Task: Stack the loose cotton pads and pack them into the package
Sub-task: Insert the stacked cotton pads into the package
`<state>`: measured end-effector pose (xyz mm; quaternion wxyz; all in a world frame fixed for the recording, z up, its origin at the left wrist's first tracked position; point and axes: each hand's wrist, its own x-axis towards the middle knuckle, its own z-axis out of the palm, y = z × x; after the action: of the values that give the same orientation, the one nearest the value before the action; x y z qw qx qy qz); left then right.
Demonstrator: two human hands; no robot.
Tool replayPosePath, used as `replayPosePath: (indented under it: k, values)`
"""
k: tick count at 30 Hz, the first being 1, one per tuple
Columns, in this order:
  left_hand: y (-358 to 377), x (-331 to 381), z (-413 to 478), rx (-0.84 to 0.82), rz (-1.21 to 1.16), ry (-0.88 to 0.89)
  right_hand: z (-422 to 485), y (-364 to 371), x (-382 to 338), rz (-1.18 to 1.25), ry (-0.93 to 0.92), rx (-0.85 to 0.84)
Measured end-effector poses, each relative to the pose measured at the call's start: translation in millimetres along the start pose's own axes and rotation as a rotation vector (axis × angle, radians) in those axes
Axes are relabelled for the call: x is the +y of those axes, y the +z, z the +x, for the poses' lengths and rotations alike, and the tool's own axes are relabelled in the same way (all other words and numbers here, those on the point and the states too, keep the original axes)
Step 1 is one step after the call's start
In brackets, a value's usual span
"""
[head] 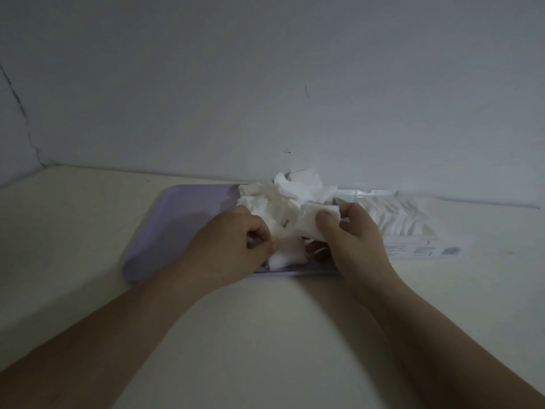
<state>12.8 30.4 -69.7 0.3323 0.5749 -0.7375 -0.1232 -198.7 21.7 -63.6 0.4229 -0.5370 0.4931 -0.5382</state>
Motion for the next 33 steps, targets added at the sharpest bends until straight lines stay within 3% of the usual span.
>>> replayPosePath:
  k: [4, 7, 16, 25, 29, 33]
  values:
    - [0.3, 2.1, 0.5, 0.078, 0.09, 0.077, -2.4, 0.9, 2.1, -0.055, -0.028, -0.039]
    - [11.2, 8.3, -3.1, -0.08, 0.005, 0.146, -2.3, 2.8, 5.2, -0.084, -0.062, -0.063]
    - [3.0, 6.1, 1.1, -0.013, 0.163, 0.001, 6.8, 0.3, 10.8, -0.265, -0.127, 0.082]
    - [5.7, 6.8, 1.1, 0.026, -0.074, -0.247, -0.4, 8.3, 13.1, -0.088, -0.038, -0.18]
    - [5.5, 6.3, 2.4, -0.019, -0.298, -0.322, -0.5, 8.6, 9.4, 0.03, -0.001, -0.176]
    - [4.7, 5.4, 5.3, 0.106, -0.447, -0.309, 1.8, 6.6, 9.9, 0.076, 0.012, -0.081]
